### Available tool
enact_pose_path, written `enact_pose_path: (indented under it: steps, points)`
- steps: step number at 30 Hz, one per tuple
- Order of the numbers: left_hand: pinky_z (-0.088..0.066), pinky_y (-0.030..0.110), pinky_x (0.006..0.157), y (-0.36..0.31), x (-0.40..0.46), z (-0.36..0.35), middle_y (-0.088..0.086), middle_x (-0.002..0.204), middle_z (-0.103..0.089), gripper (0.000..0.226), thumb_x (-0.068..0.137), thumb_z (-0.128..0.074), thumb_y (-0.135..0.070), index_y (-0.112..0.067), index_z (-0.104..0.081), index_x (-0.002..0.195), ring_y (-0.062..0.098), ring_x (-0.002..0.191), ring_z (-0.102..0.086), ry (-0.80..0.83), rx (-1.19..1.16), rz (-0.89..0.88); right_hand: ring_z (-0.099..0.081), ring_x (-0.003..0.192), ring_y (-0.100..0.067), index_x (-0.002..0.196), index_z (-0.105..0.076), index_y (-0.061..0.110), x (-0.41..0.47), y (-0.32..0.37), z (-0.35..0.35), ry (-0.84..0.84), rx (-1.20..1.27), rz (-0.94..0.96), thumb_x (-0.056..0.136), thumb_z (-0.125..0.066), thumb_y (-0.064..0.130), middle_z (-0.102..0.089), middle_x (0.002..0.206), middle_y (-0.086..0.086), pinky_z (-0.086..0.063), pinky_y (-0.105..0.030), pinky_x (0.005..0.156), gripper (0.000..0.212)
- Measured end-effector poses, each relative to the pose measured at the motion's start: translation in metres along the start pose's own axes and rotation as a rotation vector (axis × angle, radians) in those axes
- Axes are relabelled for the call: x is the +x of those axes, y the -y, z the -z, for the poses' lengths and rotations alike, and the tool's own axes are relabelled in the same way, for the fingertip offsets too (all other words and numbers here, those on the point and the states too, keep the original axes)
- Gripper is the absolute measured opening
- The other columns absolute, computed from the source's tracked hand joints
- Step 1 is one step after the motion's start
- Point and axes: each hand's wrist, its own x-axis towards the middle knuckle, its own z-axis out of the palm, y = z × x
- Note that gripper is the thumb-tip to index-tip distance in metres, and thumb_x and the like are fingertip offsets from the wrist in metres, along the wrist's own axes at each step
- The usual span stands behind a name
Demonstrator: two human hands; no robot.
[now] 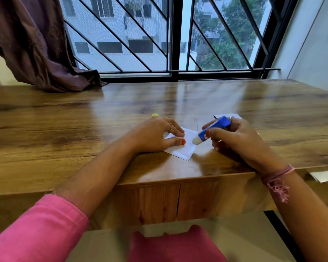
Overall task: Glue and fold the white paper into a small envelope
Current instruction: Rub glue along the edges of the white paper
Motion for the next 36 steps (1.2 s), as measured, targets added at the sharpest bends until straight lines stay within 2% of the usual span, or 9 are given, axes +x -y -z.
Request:
enact_pose_path:
  steps: [2,4,8,13,20,23,27,32,36]
  points:
    - [-0.030,0.024,0.086,0.001,0.000,-0.001,-0.016,0.113,-0.066,0.024,0.086,-0.065,-0.040,-0.025,-0.074,0.102,-0.024,0.084,-0.045,0.007,0.005,-0.005,-0.052,0.052,-0.013,0.085,-0.073,0.010,0.002,-0.001,-0.003,-0.011,-0.063,-0.022,0.077,-0.071,0.012,-0.060,0.061,-0.006,-0.045,-0.030,0.058,0.008]
    - [-0.030,0.024,0.087,0.001,0.000,-0.001,-0.016,0.114,-0.066,0.024,0.086,-0.065,-0.040,-0.025,-0.074,0.102,-0.027,0.084,-0.043,0.011,0.007,-0.005,-0.047,0.049,-0.013,0.084,-0.073,0.009,0.003,-0.001,-0.004,-0.023,-0.066,-0.034,0.073,-0.073,0.016,-0.056,0.057,-0.004,-0.039,-0.028,0.054,0.013]
    - [-0.031,0.024,0.089,0.000,0.000,0.001,-0.015,0.114,-0.066,0.024,0.086,-0.064,-0.040,-0.025,-0.074,0.103,-0.012,0.088,-0.046,0.008,0.019,-0.008,-0.039,0.042,-0.009,0.078,-0.072,0.015,0.004,0.003,-0.014,-0.043,-0.205,0.038,0.066,-0.064,0.030,-0.049,0.049,0.006,-0.033,-0.020,0.044,0.020]
    - [-0.033,0.023,0.089,-0.003,-0.001,0.003,-0.015,0.116,-0.065,0.028,0.087,-0.063,-0.042,-0.025,-0.073,0.105,-0.005,0.093,-0.049,0.039,0.028,0.005,-0.057,0.070,-0.034,0.077,-0.068,0.027,-0.001,0.005,-0.019,0.011,-0.450,0.195,0.072,-0.058,0.035,-0.065,0.079,-0.021,-0.047,-0.039,0.065,0.014]
    - [-0.041,0.025,0.092,-0.004,-0.001,0.004,-0.015,0.115,-0.065,0.028,0.086,-0.063,-0.043,-0.025,-0.074,0.104,0.000,0.100,-0.056,0.051,0.012,0.014,-0.062,0.080,-0.029,0.081,-0.067,0.031,-0.004,0.004,-0.018,0.106,-0.450,0.265,0.075,-0.058,0.037,-0.067,0.084,-0.018,-0.047,-0.037,0.077,0.012]
    - [-0.039,0.024,0.088,-0.003,0.000,0.004,-0.014,0.116,-0.065,0.028,0.087,-0.062,-0.044,-0.025,-0.073,0.106,-0.002,0.095,-0.053,0.067,0.027,0.009,-0.063,0.079,-0.026,0.086,-0.067,0.026,-0.006,0.004,-0.018,0.147,-0.461,0.286,0.075,-0.057,0.038,-0.068,0.083,-0.015,-0.049,-0.032,0.074,0.019]
    - [-0.035,0.019,0.084,-0.002,-0.001,0.003,-0.015,0.116,-0.065,0.029,0.087,-0.062,-0.044,-0.025,-0.073,0.105,-0.007,0.090,-0.051,0.052,0.032,0.007,-0.057,0.072,-0.024,0.083,-0.065,0.026,-0.004,0.005,-0.019,0.076,-0.478,0.307,0.075,-0.058,0.029,-0.065,0.078,-0.018,-0.042,-0.017,0.062,0.012]
    - [-0.028,0.007,0.074,-0.001,0.001,0.002,-0.016,0.116,-0.064,0.029,0.087,-0.061,-0.044,-0.026,-0.072,0.107,-0.021,0.081,-0.046,0.071,0.042,0.004,-0.051,0.060,-0.020,0.087,-0.067,0.014,-0.009,0.010,-0.023,0.155,-0.509,0.330,0.074,-0.057,0.032,-0.062,0.077,-0.022,-0.043,-0.036,0.060,0.024]
    - [-0.028,0.007,0.073,0.000,0.001,0.001,-0.016,0.116,-0.064,0.029,0.087,-0.062,-0.044,-0.026,-0.073,0.107,-0.023,0.080,-0.045,0.064,0.035,0.006,-0.044,0.055,-0.006,0.086,-0.067,0.017,-0.009,0.011,-0.022,0.120,-0.510,0.329,0.075,-0.057,0.027,-0.061,0.074,-0.020,-0.040,-0.028,0.057,0.017]
